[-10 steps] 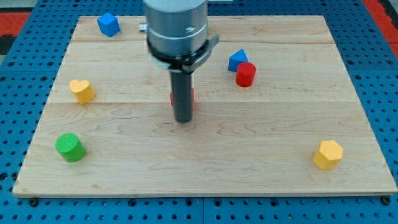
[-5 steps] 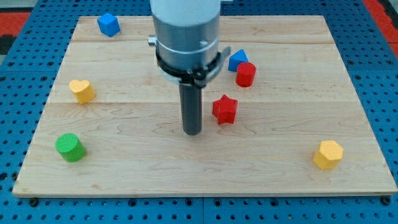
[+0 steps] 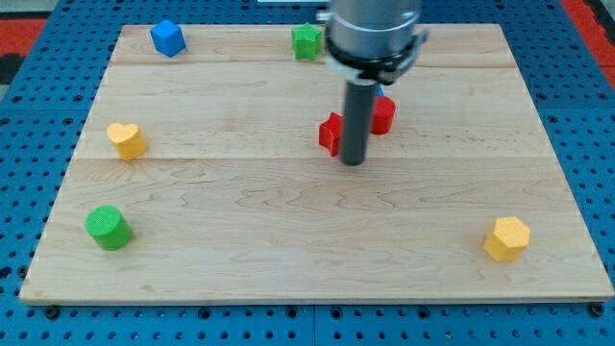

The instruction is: Slide the red star closer to the blue triangle and red circle

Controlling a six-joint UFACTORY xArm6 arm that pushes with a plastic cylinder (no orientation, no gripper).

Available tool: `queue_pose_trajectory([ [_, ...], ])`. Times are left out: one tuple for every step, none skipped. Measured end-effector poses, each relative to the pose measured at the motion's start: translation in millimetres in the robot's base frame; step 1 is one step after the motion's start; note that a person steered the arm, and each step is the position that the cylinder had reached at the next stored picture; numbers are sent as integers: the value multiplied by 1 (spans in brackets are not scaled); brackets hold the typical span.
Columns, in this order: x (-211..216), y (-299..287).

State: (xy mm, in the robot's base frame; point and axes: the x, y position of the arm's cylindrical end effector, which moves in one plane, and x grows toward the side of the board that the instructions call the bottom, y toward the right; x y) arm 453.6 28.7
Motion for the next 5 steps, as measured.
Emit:
queue_pose_trajectory([
  [3,-65],
  [-39,-38],
  [-51,28],
  [-22,-30],
  [15,-5],
])
